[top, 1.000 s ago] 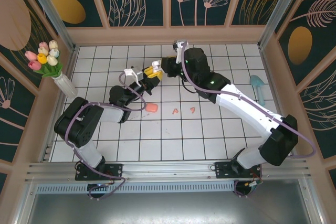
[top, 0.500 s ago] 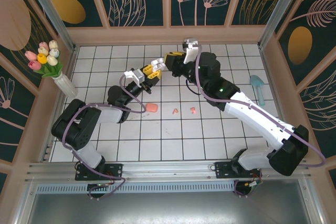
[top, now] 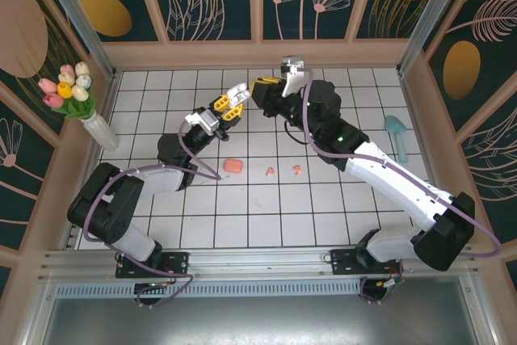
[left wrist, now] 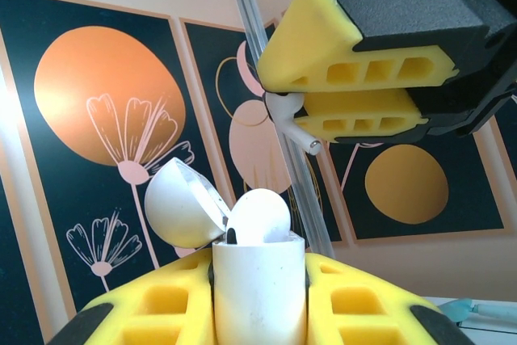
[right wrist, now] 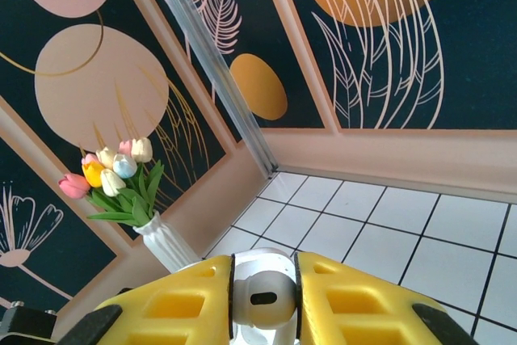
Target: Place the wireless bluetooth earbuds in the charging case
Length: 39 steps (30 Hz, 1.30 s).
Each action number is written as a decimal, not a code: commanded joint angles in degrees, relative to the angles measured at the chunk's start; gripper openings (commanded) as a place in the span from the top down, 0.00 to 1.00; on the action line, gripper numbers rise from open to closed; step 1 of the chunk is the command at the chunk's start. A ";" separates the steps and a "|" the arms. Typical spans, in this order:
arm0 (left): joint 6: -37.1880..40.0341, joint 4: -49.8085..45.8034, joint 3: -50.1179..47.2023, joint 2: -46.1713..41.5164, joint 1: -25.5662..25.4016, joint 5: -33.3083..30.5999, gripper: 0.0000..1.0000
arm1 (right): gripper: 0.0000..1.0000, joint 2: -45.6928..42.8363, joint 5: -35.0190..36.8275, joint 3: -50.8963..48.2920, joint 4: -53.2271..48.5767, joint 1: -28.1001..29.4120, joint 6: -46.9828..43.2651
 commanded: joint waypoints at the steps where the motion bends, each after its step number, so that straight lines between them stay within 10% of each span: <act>1: 0.64 1.74 0.68 -0.68 -0.18 0.66 1.00 | 0.75 0.64 -1.81 -0.55 3.79 0.53 1.23; 39: -5.07 2.47 1.82 -0.30 -0.18 1.92 1.00 | 0.76 6.19 -1.93 -2.57 9.91 0.08 -0.26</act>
